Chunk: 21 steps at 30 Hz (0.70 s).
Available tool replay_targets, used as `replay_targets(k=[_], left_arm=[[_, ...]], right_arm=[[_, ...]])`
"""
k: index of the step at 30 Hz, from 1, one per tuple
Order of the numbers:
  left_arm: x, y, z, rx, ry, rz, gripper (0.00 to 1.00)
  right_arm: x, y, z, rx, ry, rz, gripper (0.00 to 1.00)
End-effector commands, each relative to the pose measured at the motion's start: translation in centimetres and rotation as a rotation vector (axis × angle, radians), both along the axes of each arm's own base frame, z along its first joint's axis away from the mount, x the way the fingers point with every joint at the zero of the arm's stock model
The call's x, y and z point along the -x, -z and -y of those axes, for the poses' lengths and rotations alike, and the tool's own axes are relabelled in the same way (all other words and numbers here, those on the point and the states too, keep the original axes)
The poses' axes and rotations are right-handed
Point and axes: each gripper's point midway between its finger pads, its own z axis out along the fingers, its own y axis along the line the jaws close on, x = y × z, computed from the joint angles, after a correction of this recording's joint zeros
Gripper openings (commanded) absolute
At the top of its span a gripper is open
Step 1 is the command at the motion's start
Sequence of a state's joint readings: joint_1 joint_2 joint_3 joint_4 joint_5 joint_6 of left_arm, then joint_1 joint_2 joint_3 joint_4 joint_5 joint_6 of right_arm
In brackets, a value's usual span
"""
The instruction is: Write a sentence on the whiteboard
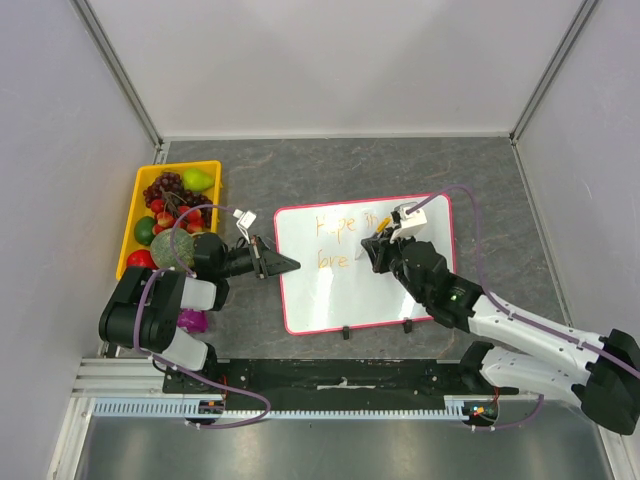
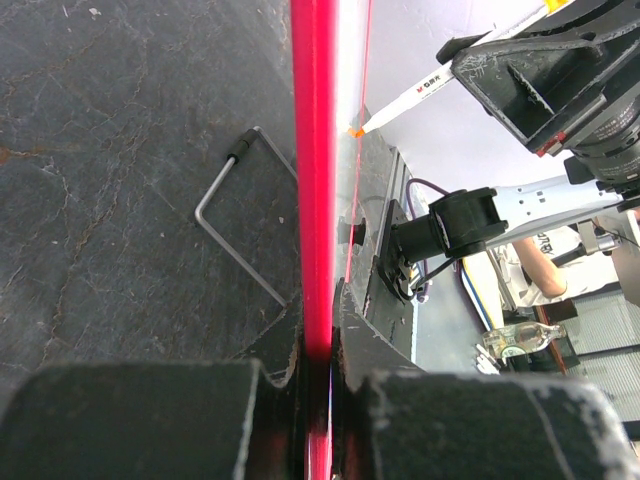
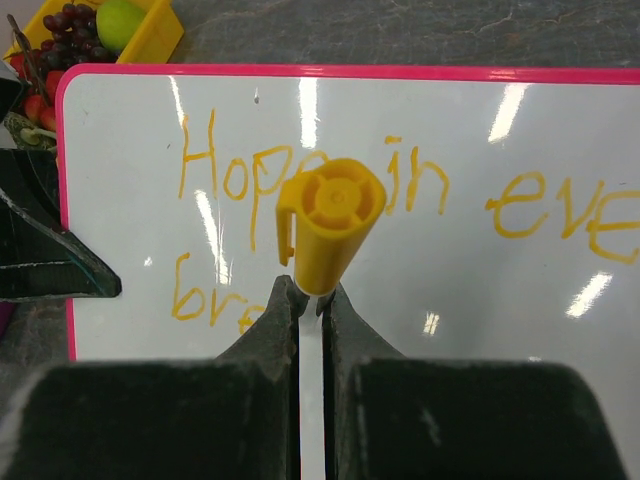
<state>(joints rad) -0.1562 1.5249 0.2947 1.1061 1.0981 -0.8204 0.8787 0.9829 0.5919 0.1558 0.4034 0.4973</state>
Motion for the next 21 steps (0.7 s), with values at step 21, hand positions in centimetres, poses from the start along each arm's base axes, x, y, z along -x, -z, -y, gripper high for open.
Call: replay_targets(k=[21], left_arm=[[-1.4, 1.7, -0.4, -0.073, -0.060, 0.089, 0.02]], right_arm=[[-1.2, -0.8, -0.7, -0.024, 0.010, 0.025, 0.00]])
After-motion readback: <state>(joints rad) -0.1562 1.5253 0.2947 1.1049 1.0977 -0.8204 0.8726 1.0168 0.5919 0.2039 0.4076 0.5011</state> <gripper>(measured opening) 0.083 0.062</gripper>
